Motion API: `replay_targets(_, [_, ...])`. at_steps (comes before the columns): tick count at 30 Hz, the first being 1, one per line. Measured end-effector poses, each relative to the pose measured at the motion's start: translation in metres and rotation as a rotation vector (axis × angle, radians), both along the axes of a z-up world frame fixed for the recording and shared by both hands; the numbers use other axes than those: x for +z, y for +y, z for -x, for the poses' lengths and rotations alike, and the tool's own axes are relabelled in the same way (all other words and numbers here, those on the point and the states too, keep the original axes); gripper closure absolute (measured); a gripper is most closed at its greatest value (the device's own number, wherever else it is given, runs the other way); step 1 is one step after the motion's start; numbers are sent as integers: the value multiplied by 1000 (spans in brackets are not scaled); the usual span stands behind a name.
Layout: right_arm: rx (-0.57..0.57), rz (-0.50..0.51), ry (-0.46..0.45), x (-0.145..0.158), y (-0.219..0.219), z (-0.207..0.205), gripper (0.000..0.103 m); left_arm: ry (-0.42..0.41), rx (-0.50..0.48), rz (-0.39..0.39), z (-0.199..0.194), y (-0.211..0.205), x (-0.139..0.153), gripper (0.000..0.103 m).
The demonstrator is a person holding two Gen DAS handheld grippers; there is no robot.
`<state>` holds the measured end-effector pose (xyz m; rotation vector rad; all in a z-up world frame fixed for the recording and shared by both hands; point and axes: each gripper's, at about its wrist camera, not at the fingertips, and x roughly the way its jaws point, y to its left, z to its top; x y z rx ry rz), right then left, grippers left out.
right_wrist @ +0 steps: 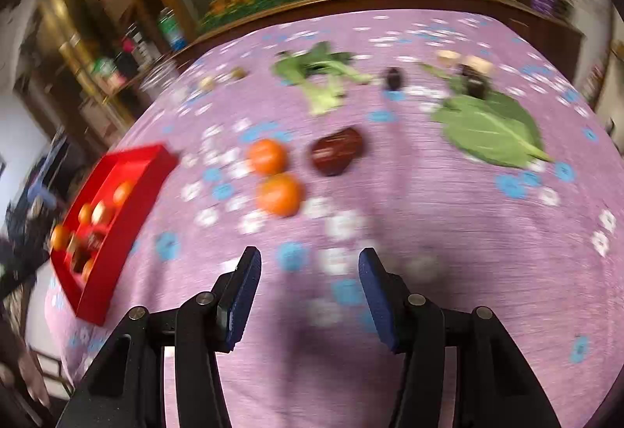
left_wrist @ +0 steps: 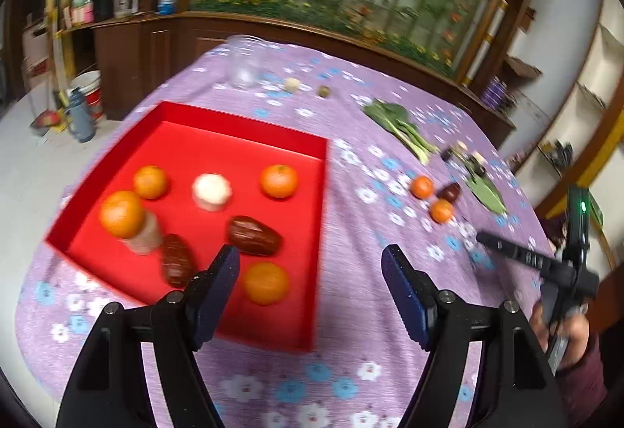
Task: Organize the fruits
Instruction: 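Move both open tools back over the remaining fruits, then grasp a large orange with the left tool while the right tool grasps a mandarin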
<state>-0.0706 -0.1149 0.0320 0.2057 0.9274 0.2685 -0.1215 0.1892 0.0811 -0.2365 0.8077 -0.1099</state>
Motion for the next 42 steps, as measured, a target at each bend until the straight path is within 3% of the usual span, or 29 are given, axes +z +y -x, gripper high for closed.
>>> replay_targets(5, [-43, -31, 1, 1, -26, -12, 47, 17, -71, -19, -6, -31, -3, 29])
replay_targets(10, [9, -85, 14, -4, -11, -26, 46, 23, -114, -37, -10, -51, -4, 29])
replay_targets(21, [137, 41, -23, -19, 57, -54, 47, 5, -94, -48, -61, -59, 6, 29])
replay_targets(23, [145, 76, -42, -20, 64, -54, 58, 16, -99, -35, -77, -63, 3, 29])
replay_targets(24, [144, 106, -50, -21, 66, -54, 69, 23, -103, -29, -83, -65, 1, 29])
replay_targets(25, [143, 123, -52, -21, 66, -54, 69, 32, -110, -24, -90, -67, -1, 29])
replay_targets(32, [90, 41, -28, -20, 36, -43, 69, 92, -203, -67, -139, -107, -26, 29])
replay_targets(36, [48, -10, -11, -21, 20, -44, 69, 77, -284, -92, -160, -140, -38, 29])
replay_targets(41, [42, -29, -5, -20, 17, -47, 69, 101, -322, -135, -183, -163, -56, 42])
replay_targets(42, [42, -24, -7, -20, 18, -47, 69, 104, -327, -145, -186, -166, -60, 50])
